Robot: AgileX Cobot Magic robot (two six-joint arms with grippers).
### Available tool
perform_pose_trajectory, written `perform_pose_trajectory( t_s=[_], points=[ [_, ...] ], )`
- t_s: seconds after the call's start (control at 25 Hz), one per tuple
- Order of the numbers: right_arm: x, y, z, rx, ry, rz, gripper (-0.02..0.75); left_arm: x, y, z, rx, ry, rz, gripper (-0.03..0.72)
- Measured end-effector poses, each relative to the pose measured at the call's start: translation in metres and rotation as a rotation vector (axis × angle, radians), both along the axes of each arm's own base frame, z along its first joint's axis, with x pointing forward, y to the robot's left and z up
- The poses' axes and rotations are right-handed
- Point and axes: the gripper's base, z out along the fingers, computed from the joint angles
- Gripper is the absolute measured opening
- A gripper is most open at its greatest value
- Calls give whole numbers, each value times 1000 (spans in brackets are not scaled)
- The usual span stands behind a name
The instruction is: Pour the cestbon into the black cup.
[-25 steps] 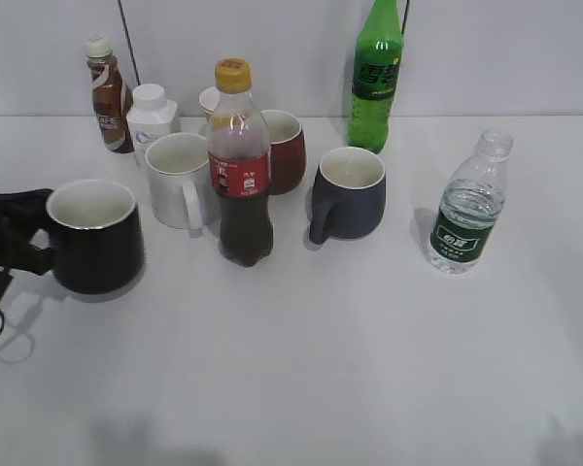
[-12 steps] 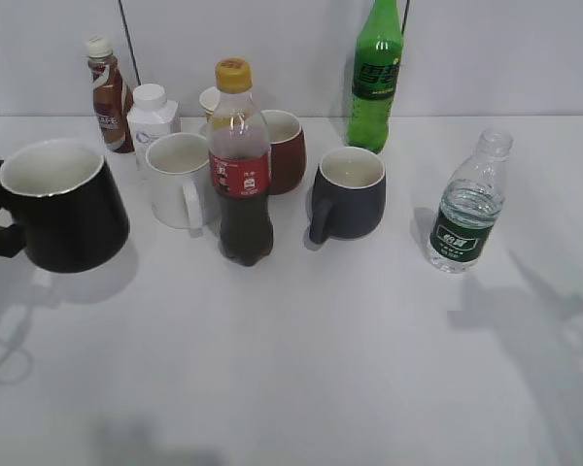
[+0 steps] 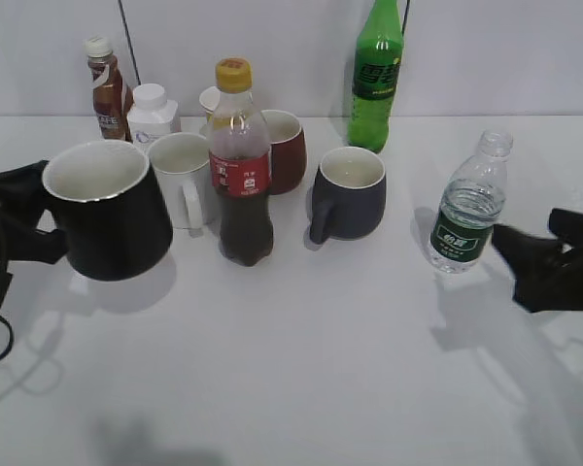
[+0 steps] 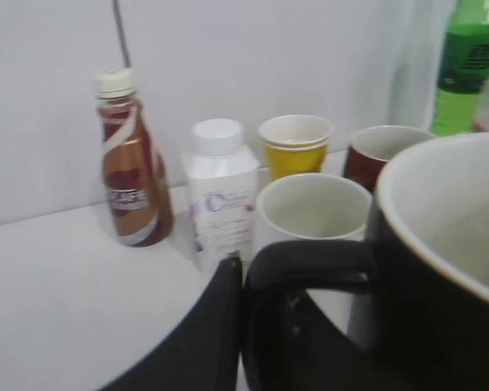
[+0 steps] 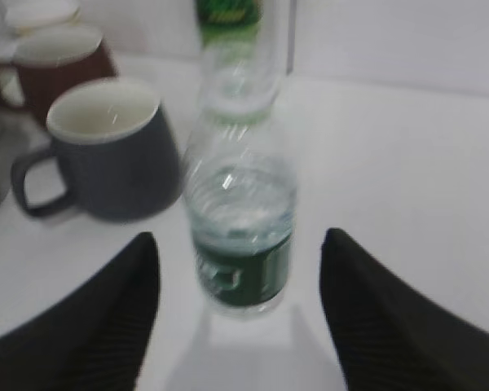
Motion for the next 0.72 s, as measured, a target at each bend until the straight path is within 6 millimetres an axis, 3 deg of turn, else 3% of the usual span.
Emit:
perform_pose_trajectory(
  t_s=[0.12,0.32,0.44,0.72],
  points=[
    [4,1,-26,8,37,1,637,-1,-5,0,4,-1,-21,55],
    [16,2,-62,-10,162,-10,667,-2,-7,0,4,-1,-30,55],
    [29,4,-69,-7,156,-10,667,-2,-7,0,4,-1,-30,55],
    [70,14,-62,43,46,19,667,-3,-7,-2,10,15,-29,55]
  ],
)
